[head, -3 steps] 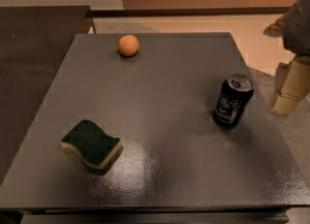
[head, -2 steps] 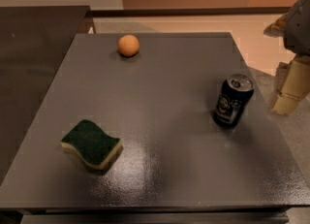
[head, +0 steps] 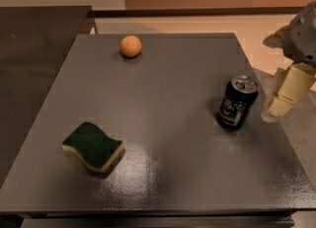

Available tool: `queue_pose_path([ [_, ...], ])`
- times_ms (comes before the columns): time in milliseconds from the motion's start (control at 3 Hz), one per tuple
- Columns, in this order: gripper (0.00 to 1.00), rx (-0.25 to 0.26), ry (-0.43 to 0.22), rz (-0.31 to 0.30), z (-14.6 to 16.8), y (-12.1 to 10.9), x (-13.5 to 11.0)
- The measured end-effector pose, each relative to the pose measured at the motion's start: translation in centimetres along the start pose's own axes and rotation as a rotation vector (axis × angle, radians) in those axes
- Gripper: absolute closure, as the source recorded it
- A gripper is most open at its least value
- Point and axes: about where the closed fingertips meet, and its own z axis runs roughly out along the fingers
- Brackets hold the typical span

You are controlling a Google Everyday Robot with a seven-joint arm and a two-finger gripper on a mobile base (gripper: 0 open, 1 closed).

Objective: Pick pepsi can

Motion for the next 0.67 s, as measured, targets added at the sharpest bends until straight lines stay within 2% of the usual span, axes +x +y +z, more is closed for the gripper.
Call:
queue_pose_path([
  [333,0.0,-0.059,-0.068,0.021,2.6,-1.1,0.4],
  [667,0.0,-0.114,-0.125,0.009,4.2,-1.0,0.0],
])
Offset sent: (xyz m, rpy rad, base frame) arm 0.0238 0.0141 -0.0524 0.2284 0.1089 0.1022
